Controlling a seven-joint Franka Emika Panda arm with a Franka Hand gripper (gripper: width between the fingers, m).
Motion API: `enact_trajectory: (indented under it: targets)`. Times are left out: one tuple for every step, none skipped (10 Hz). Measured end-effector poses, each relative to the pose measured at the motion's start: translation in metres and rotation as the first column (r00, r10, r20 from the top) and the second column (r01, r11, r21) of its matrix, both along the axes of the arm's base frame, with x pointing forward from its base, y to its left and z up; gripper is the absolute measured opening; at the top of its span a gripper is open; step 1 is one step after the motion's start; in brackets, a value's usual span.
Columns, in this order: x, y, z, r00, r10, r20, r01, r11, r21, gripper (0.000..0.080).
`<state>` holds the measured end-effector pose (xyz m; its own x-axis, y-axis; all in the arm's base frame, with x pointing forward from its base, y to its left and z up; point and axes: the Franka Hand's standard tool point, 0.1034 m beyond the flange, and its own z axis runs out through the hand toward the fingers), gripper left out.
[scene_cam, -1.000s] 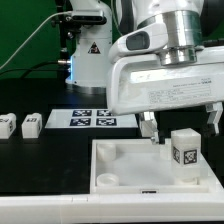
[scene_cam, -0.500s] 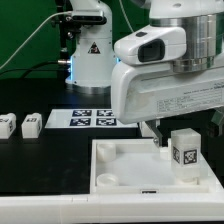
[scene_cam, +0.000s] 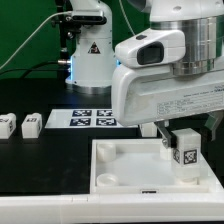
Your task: Assemble one leg
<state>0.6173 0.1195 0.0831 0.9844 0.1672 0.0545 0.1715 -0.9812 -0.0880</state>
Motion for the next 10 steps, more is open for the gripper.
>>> enact_trajectory:
  targets:
    - [0.0002, -0.0011, 0.0, 1.0, 0.001, 0.001, -0.001, 1.0, -0.001, 0.0292]
    - [0.0003, -0.0013, 0.0, 0.998, -0.061, -0.006, 0.061, 0.998, 0.003, 0.0294]
    - [0.0002, -0.0013, 0.0, 0.987, -0.16, -0.016, 0.16, 0.987, 0.007, 0.0294]
    - [0.0003, -0.0015, -0.0001, 0.955, -0.296, -0.031, 0.297, 0.955, 0.009, 0.0294]
    - [0.0005, -0.0014, -0.0002, 0.908, -0.417, -0.046, 0.418, 0.908, 0.012, 0.0294]
    - [0.0011, -0.0016, -0.0003, 0.823, -0.565, -0.063, 0.567, 0.824, 0.009, 0.0294]
    - [0.0021, -0.0028, -0.0002, 0.744, -0.664, -0.079, 0.667, 0.745, 0.017, 0.0294]
    - [0.005, -0.0056, -0.001, 0.645, -0.757, -0.103, 0.763, 0.644, 0.046, 0.0294]
    - [0.0071, -0.0069, -0.0017, 0.497, -0.858, -0.128, 0.867, 0.492, 0.072, 0.0294]
    - [0.0069, -0.0072, -0.0012, 0.376, -0.914, -0.151, 0.926, 0.367, 0.088, 0.0294]
